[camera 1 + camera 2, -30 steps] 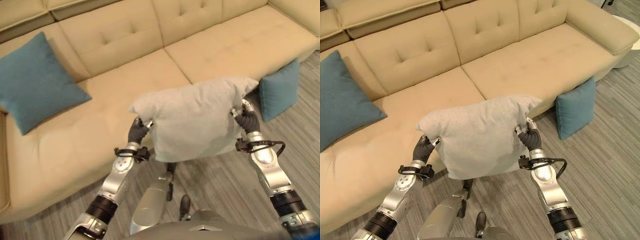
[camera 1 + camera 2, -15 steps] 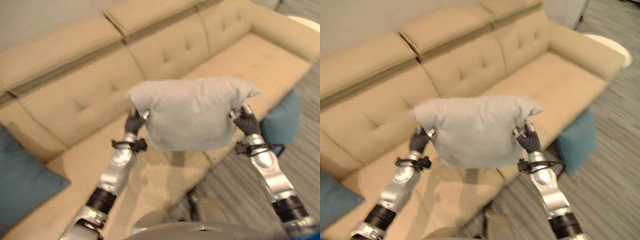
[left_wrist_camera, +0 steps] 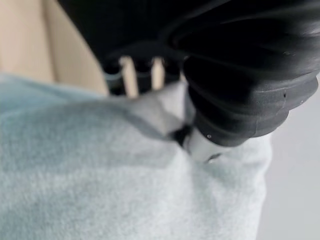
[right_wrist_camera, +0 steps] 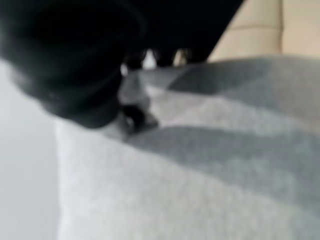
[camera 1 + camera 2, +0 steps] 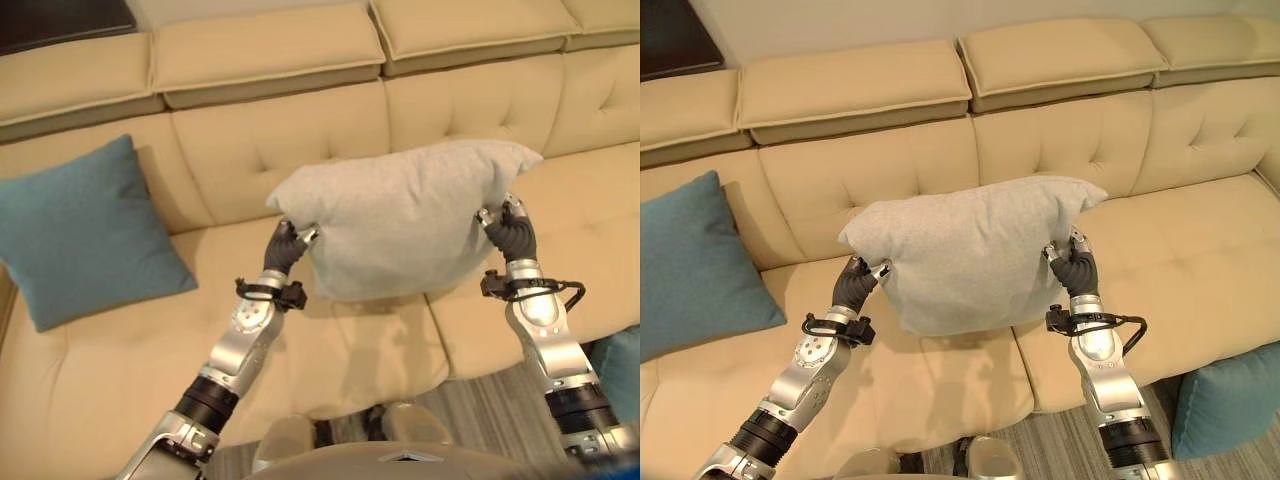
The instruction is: Pick up all the scattered cushions and arrange them neatly on the sofa.
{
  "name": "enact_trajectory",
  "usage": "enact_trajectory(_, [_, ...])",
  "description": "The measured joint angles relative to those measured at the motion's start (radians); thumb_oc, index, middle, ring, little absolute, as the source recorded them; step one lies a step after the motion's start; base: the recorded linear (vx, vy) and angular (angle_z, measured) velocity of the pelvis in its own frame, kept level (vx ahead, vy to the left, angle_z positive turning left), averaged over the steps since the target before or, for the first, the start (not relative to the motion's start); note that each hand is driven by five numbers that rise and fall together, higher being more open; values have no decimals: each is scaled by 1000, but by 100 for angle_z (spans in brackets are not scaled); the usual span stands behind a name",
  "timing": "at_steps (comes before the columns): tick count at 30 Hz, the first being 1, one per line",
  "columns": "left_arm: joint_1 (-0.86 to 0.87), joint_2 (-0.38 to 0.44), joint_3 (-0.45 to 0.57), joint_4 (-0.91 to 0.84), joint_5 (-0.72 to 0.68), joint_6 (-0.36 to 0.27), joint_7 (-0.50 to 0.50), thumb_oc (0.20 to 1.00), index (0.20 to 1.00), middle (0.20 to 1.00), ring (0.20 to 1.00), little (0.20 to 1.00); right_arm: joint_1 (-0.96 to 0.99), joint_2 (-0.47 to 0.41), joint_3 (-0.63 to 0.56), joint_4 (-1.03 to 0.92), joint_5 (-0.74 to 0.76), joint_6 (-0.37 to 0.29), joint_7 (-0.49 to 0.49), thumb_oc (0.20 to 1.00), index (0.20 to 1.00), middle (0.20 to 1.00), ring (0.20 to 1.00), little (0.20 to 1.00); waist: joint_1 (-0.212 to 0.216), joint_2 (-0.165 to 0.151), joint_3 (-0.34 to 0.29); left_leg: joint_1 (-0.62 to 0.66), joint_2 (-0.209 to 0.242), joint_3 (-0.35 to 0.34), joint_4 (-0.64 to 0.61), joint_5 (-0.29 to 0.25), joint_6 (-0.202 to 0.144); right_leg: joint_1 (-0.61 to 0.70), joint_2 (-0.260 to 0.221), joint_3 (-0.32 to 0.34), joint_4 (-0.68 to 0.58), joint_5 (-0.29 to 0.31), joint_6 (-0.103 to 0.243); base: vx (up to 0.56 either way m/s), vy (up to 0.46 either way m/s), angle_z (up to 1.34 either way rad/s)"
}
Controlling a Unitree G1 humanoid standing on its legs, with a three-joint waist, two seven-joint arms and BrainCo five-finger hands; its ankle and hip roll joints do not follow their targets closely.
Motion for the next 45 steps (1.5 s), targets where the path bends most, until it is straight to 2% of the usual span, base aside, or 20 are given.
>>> enact_trajectory(1, [9,-7,-1,0,0,0,0,200,200,200,200,200,5,-12,4,1,0,0,0,200,200,200,200,200,-2,25,-4,27,9,-41,-42,17,21,-12,14,10,9,6,11,15,153,-67])
enact_trajectory(2, [12,-5,1,0,0,2,0,200,200,200,200,200,21,-9,8,4,0,0,0,200,200,200,200,200,-3,28,-3,34,-16,-27,-57,20,41,-27,0,30,23,24,37,12,237,-57])
enact_trajectory(5, [15,-15,7,0,1,4,0,200,200,200,200,200,21,-16,14,19,0,0,-1,200,200,200,200,200,-9,32,-8,33,-33,-16,-73,35,70,-53,-25,48,41,30,61,-6,120,-31])
enact_trajectory(8, [30,-14,18,0,2,6,1,200,200,200,200,200,21,-11,35,31,-1,1,-1,200,200,200,200,200,7,30,-13,35,-35,17,-86,45,87,-119,-67,59,214,-40,111,1,51,-21])
enact_trajectory(9, [32,-12,22,0,2,6,1,200,200,200,200,200,21,-12,42,31,-2,1,0,200,200,200,200,200,3,29,-13,36,-39,8,-85,46,88,-125,-76,119,249,-61,129,-3,-6,24])
enact_trajectory(10, [32,-8,25,0,1,6,1,200,200,200,200,200,21,-11,46,31,-2,1,0,200,200,200,200,200,-8,30,-18,24,-42,-21,-84,51,85,-123,-46,272,247,-74,153,-6,-38,48])
enact_trajectory(11, [29,-5,25,0,1,5,1,200,200,200,200,200,21,-12,46,31,-2,1,0,200,200,200,200,200,-16,29,-23,10,-42,-33,-82,61,82,-117,-51,339,226,-77,161,11,-64,54])
enact_trajectory(13, [28,-4,26,1,0,5,1,200,200,200,200,200,21,-15,48,31,-3,2,0,200,200,200,200,200,-14,24,-25,-1,-47,-57,-85,71,75,-95,-55,405,168,-70,169,67,-107,46])
enact_trajectory(14, [29,-4,25,4,0,6,1,200,200,200,200,200,20,-17,51,42,-2,4,0,200,200,200,200,200,-9,31,-24,-15,-33,-95,-81,78,60,-55,-45,392,108,-50,157,113,-142,51])
enact_trajectory(17, [37,-6,28,4,1,6,1,200,200,200,200,200,19,-24,58,43,-2,7,0,200,200,200,200,200,-8,31,-26,-8,-4,-146,-90,92,30,1,-28,327,36,-23,125,107,-116,53])
enact_trajectory(20, [55,-22,56,3,1,6,-1,200,200,200,200,200,12,-30,50,43,-2,7,2,200,200,200,200,200,4,34,-32,7,22,-185,-111,99,4,56,-14,274,-35,-10,115,75,-97,40])
enact_trajectory(22, [57,-28,59,2,1,5,-1,200,200,200,200,200,3,-37,51,43,-2,7,3,200,200,200,200,200,11,33,-37,5,32,-194,-125,107,-8,59,-5,262,-48,-2,105,57,-112,30])
enact_trajectory(24, [58,-34,58,2,1,6,0,200,200,200,200,200,2,-38,47,43,-2,7,3,200,200,200,200,200,21,33,-38,3,46,-233,-142,122,-26,75,8,225,-71,6,93,17,-96,39])
enact_trajectory(28, [50,-43,55,2,5,6,13,200,200,200,200,200,1,-47,46,45,-2,7,0,200,200,200,200,200,27,33,-38,-27,56,-276,-139,132,-40,65,17,177,-71,8,80,-58,-74,33])
enact_trajectory(35, [-77,-50,26,74,7,4,85,200,200,200,200,200,-149,-43,94,200,-1,8,-43,200,200,200,200,200,29,42,-21,-144,54,-316,-146,179,-49,-38,15,133,-70,33,70,-124,1,19])
enact_trajectory(39, [-300,-20,-9,240,6,-9,148,200,200,200,200,200,-370,-68,165,379,1,10,-91,200,200,200,200,200,25,58,-18,-284,48,-316,-126,201,-59,-206,8,125,10,23,82,-95,62,1])
enact_trajectory(40, [-409,-6,-14,273,5,-9,186,200,200,200,200,200,-465,-87,178,406,2,27,-113,200,200,200,200,200,26,66,-11,-349,47,-313,-149,229,-61,-291,5,129,25,41,79,-41,46,-11])
enact_trajectory(42, [-470,1,-17,293,5,-11,213,200,200,200,200,200,-527,-90,190,443,4,29,-129,200,200,200,200,200,28,72,-6,-367,48,-303,-173,254,-53,-325,5,138,25,50,83,-11,36,-14])
enact_trajectory(44, [-486,2,-14,293,5,-13,226,200,200,200,200,200,-544,-91,199,453,8,30,-140,200,200,200,200,200,28,74,-5,-368,47,-297,-179,257,-51,-330,3,144,24,50,83,10,64,-8])
enact_trajectory(45, [-557,3,-22,318,6,-18,254,200,200,200,200,200,-608,-113,222,472,17,30,-164,200,200,200,200,200,24,85,2,-386,43,-296,-179,257,-51,-345,0,146,18,54,81,24,58,-3])
